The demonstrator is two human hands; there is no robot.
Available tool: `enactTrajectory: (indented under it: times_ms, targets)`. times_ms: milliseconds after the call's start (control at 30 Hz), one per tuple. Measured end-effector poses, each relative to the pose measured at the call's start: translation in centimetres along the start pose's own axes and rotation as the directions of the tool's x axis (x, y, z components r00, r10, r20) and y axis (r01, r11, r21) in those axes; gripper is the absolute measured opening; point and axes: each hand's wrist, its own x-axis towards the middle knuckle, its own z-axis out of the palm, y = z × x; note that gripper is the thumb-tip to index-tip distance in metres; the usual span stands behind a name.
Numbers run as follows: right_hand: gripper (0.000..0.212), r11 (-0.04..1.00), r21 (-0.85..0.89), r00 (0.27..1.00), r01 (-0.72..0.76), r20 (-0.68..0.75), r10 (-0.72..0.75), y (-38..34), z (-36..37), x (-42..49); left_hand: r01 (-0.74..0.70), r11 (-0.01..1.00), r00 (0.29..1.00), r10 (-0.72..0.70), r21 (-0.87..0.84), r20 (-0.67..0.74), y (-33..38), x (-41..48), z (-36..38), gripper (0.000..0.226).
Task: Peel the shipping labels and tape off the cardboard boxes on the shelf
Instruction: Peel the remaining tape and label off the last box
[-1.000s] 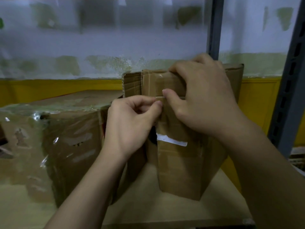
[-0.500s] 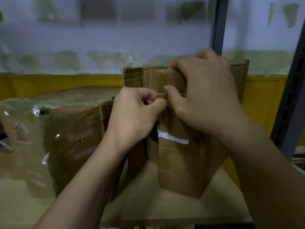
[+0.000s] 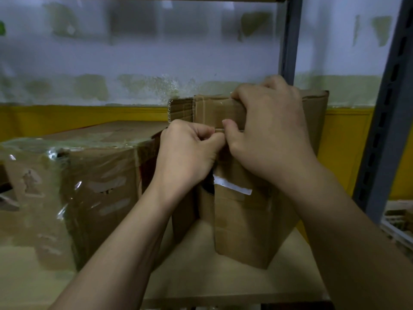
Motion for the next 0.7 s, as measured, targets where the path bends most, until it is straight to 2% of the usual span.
enactTrajectory:
  times_ms: [300, 433, 600, 700]
  targets:
    - [0.027, 0.999, 0.03, 1.0, -0.014, -0.022, 0.014, 0.1, 0.1, 0.1, 0.012, 1.0, 0.999, -0.012, 0.014, -0.034, 0.0, 0.4, 0.5, 0.038]
    - [0.028, 0.998, 0.05, 0.999, -0.038, -0.014, 0.039, 0.6, 0.2, 0.1, 0.029, 1.0, 0.999, -0.029, 0.003, -0.043, -1.2, -0.1, 0.8, 0.026]
    - [0.032, 0.999, 0.045, 1.0, -0.025, -0.006, 0.026, 1.0, 0.3, 0.2, 0.119, 0.958, 0.991, -0.132, -0.263, -0.034, -1.5, -1.6, 0.4, 0.024]
    - [0.032, 0.999, 0.033, 1.0, -0.001, -0.018, 0.002, 0.9, 0.2, 0.1, 0.025, 0.975, 0.988, -0.058, -0.22, -0.143, -1.5, -2.0, 0.0, 0.012]
